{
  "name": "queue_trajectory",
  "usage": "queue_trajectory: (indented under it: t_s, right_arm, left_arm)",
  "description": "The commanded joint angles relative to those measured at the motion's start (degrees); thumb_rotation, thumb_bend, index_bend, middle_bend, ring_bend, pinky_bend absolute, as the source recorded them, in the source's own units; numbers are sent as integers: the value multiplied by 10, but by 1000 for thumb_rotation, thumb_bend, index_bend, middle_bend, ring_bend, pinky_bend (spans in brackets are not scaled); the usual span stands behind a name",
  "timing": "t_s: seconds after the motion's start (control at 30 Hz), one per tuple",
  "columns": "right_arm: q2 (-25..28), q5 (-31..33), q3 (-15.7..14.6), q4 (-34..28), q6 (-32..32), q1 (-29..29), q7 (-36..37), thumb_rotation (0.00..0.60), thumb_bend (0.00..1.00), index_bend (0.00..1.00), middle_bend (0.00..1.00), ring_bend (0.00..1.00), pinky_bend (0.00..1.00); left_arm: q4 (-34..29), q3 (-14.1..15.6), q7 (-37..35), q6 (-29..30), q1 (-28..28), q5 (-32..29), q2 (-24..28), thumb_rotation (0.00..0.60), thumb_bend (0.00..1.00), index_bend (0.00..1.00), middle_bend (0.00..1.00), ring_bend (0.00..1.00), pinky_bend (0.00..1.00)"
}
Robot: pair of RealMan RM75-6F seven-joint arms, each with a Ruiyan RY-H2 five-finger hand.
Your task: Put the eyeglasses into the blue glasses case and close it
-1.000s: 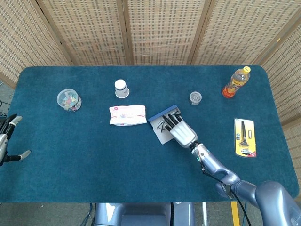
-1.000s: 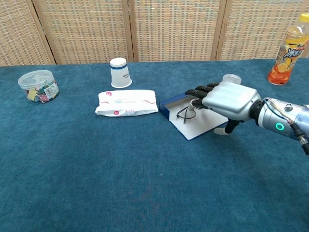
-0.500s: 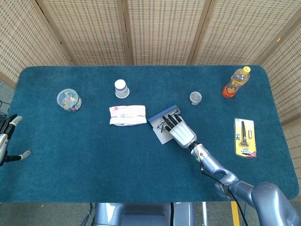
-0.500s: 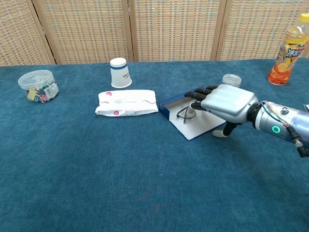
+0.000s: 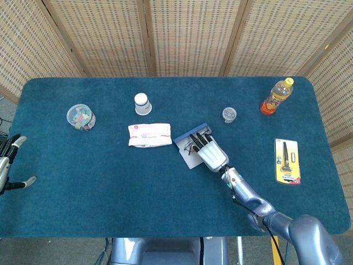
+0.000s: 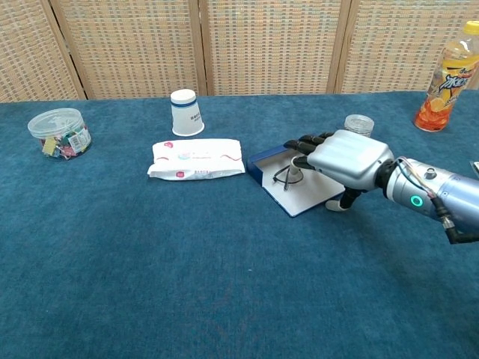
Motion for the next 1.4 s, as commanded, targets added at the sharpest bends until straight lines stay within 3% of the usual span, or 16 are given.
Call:
queue_trajectory:
  t_s: [0.03,0.23,0.63,1.07,1.4]
  right_arm:
    - [-7,1,5,9,2,1,5,600,484,239,0,0,173]
    - [-17,3,14,19,10,2,21,600,579,252,0,0,179]
    - [-19,3,19,25,11,2,27,600,671,265,0,0,180]
    - [-25,17,39,34,10,9,39,600,665,283,0,0,188]
    - [-31,20,43,46,3,16,45,600,626,397,0,0,199]
  left_arm:
    - [0,0,0,0,0,0,0,600,117,0,0,0,0]
    - [1,0,-2,-1,0,-1,0,600,119,0,0,0,0]
    - [1,1,-4,-1,0,2,1,600,118,0,0,0,0]
    - [1,1,-5,-4,-1,0,2,600,117,0,0,0,0]
    - [1,1,-6,-5,-2,0,3,600,118,0,0,0,0]
